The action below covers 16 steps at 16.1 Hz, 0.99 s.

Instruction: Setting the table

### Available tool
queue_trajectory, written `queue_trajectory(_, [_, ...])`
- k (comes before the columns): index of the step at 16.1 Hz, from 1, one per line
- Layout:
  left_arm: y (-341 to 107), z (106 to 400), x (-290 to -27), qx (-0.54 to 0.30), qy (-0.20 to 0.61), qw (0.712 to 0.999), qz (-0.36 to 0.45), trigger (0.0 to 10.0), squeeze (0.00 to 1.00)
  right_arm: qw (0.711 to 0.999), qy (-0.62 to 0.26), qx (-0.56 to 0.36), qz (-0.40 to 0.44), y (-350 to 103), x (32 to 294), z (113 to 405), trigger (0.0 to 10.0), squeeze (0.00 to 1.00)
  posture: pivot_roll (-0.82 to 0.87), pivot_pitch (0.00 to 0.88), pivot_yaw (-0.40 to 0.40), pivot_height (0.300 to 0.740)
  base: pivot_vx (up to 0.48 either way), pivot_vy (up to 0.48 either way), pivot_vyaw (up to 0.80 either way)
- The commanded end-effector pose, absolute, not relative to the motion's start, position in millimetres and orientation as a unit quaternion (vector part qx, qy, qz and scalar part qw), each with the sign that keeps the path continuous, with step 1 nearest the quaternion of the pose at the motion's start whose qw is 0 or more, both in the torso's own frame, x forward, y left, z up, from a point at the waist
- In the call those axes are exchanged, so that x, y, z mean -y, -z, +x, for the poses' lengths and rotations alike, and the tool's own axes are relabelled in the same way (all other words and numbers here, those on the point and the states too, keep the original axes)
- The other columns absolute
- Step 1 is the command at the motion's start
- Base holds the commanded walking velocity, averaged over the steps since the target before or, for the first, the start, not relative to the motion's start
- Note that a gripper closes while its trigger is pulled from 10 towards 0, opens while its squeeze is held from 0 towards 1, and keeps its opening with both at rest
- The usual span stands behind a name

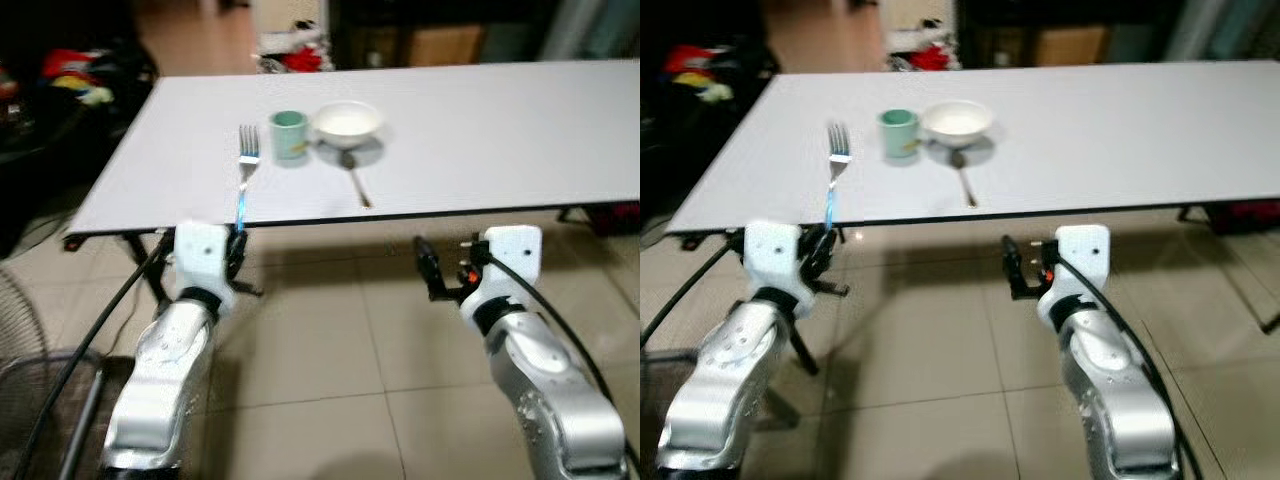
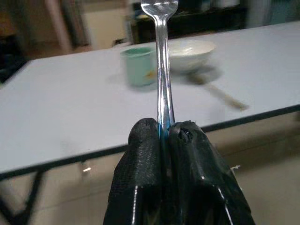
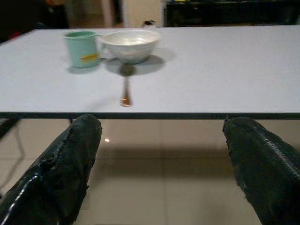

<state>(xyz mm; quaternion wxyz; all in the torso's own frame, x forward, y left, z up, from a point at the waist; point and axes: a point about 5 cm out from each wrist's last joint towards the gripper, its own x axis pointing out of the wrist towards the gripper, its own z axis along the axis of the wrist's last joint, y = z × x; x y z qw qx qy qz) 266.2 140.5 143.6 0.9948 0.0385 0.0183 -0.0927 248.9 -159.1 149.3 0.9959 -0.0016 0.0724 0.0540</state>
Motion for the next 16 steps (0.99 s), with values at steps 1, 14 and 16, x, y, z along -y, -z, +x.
queue_trajectory(1, [-143,264,-147,-0.016,0.080,0.996,0.045,10.0,0.00,0.996,-0.064,-0.064,-0.004,-154,156,251,10.0,0.00,-0.04,0.000,0.024,0.740,0.311,0.000,0.00])
queue_trajectory(14, [-140,266,-144,-0.016,0.073,0.996,0.039,10.0,0.00,0.995,-0.076,-0.066,-0.021,-153,159,259,10.0,0.00,-0.04,0.000,0.011,0.740,0.314,0.000,0.00])
queue_trajectory(16, [-138,267,-142,-0.018,0.079,0.996,0.043,10.0,0.00,0.995,-0.073,-0.066,-0.030,-154,163,258,10.0,0.00,-0.05,0.000,0.016,0.740,0.322,0.000,0.00])
